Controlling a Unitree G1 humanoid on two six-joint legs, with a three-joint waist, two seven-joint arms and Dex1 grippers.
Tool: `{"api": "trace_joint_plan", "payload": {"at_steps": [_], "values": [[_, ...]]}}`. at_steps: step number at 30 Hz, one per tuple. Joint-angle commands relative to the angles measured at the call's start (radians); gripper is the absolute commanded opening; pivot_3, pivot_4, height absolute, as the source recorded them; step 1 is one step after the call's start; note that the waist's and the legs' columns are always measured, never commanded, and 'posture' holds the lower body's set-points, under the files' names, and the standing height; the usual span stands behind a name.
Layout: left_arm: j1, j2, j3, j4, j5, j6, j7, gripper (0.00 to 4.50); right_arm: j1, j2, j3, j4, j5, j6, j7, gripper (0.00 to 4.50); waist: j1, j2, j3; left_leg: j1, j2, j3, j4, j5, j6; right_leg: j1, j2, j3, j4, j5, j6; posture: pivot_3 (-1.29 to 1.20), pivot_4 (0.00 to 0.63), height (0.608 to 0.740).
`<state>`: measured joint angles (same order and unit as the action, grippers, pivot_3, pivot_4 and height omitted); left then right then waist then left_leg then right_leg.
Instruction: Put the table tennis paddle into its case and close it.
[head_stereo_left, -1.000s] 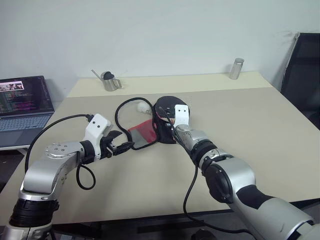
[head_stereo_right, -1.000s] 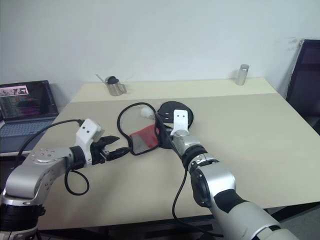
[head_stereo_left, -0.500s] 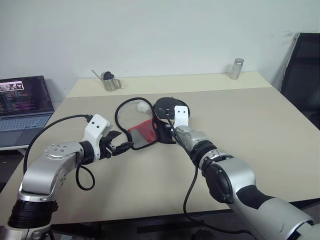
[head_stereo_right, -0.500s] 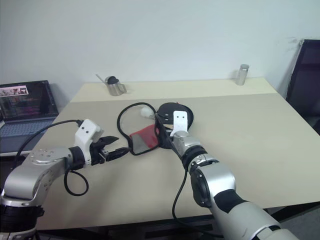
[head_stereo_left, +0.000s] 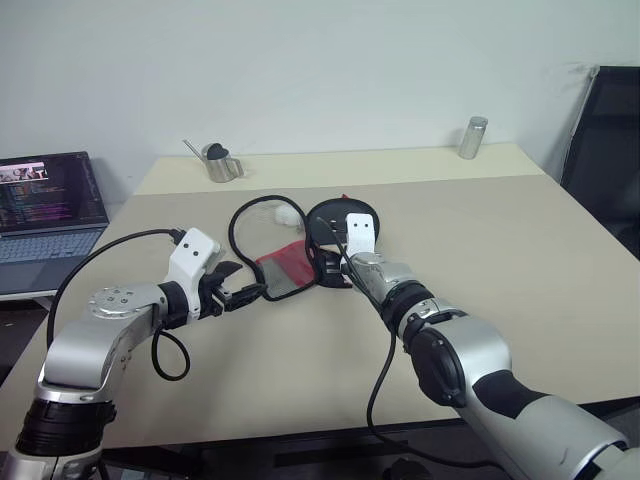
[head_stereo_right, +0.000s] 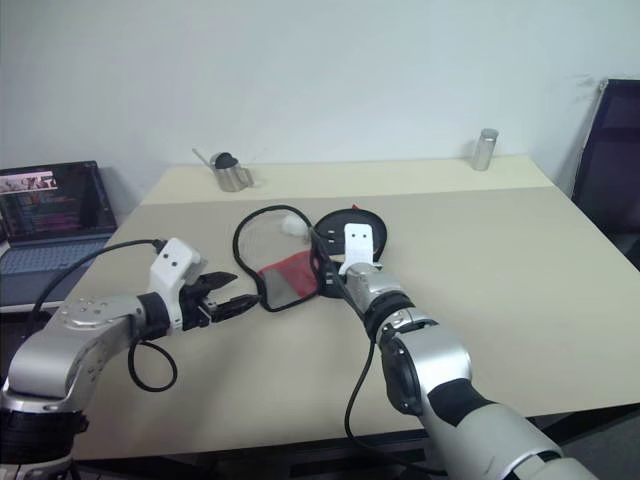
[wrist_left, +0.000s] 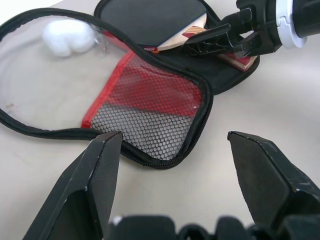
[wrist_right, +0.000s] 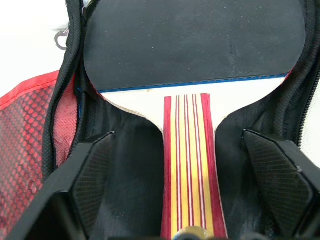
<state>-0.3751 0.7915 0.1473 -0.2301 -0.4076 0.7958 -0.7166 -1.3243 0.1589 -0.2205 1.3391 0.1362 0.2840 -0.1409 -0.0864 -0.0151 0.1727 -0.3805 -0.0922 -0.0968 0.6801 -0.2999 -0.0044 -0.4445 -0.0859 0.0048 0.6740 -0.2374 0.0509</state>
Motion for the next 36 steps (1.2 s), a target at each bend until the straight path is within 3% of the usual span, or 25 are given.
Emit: {"api": "trace_joint_plan", "payload": {"at_steps": [1,5,7,14,23,33,36], "values": [[-0.071,-0.025,0.010,0.049,0.030,-0.039,0.053,3.68,-0.047,-0.003,0.011,-0.056,-0.006,0.000,0.053,4.49,0.000,0.000,0.000,0.000,0.000,0.000,0.000,0.000,0.000,0.000,0.000,0.000,0.000,0.000,0.000,0.00,0.150,0.740],[-0.150,-0.076,0.019,0.142,0.040,-0.039,0.108,3.68,-0.029,-0.071,0.040,-0.129,-0.019,-0.012,0.149,4.49,0.001,0.000,0.000,0.000,0.000,0.000,0.000,0.000,0.000,0.000,0.000,0.000,0.000,0.000,0.000,0.00,0.150,0.740],[-0.190,-0.105,0.030,0.201,0.041,-0.046,0.132,3.68,0.034,-0.138,0.073,-0.235,-0.020,-0.013,0.298,4.49,0.005,0.000,0.000,0.000,0.000,0.000,0.000,0.000,0.000,0.000,0.000,0.000,0.000,0.000,0.000,0.00,0.150,0.740],[-0.269,-0.158,0.013,0.433,0.117,-0.086,0.242,3.68,0.306,-0.388,0.175,-0.834,0.080,0.211,0.749,4.49,0.010,-0.001,-0.001,-0.002,0.000,-0.003,0.000,0.000,0.000,0.001,-0.001,-0.004,-0.002,0.000,0.001,0.00,0.150,0.740],[-0.361,-0.131,0.004,0.719,0.208,-0.206,0.275,3.68,0.420,-0.550,0.239,-1.227,0.196,0.345,0.987,4.49,0.007,-0.003,-0.002,-0.001,0.001,0.004,0.001,0.000,-0.001,-0.004,0.000,0.002,0.004,0.000,0.001,0.00,0.150,0.740],[-0.522,-0.173,-0.086,1.103,0.339,-0.365,0.269,0.16,0.465,-0.539,0.260,-1.341,0.231,0.380,0.977,4.50,0.042,-0.004,-0.002,-0.003,-0.001,0.003,0.001,0.001,-0.001,-0.005,-0.001,0.001,0.003,0.000,0.001,0.00,0.150,0.740],[-0.579,-0.215,-0.105,1.207,0.367,-0.412,0.275,0.03,0.469,-0.526,0.275,-1.341,0.216,0.384,0.953,4.50,0.052,-0.004,-0.002,-0.004,-0.001,0.003,0.001,0.001,-0.001,-0.005,-0.001,0.001,0.003,0.000,0.001,0.00,0.150,0.740]]}}
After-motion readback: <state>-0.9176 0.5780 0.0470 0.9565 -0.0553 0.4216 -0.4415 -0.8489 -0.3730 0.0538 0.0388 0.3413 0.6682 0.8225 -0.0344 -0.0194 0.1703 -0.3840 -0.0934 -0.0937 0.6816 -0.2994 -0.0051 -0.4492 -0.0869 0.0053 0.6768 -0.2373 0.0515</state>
